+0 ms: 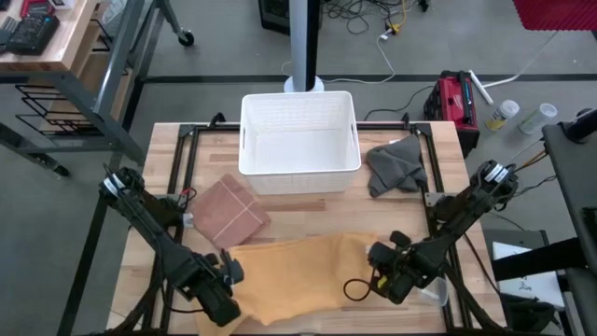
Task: Fold towel
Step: Fold the yellow towel
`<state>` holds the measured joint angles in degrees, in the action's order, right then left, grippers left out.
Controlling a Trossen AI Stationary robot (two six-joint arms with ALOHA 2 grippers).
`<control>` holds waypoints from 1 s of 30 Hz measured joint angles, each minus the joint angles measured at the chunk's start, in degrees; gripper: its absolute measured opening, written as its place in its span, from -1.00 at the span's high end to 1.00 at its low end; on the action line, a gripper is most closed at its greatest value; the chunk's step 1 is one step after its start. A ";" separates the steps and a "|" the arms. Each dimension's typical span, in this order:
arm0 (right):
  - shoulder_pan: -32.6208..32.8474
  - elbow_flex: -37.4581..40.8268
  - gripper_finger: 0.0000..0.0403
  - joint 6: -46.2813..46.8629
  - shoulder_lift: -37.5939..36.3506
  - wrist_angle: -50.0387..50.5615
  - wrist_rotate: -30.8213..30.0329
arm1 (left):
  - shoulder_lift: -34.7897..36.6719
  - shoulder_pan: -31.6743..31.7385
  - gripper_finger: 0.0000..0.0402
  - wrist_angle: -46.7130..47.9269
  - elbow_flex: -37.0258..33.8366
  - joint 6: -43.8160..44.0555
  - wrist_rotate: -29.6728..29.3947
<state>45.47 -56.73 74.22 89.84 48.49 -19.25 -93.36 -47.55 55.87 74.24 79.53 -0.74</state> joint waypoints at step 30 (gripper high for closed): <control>-10.49 -1.16 1.00 -17.83 12.46 -23.63 7.23 | -0.28 -5.59 0.43 7.80 -0.13 11.65 -3.00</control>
<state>34.98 -57.89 56.39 102.30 24.86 -12.02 -93.65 -53.14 63.67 74.11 91.18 -3.73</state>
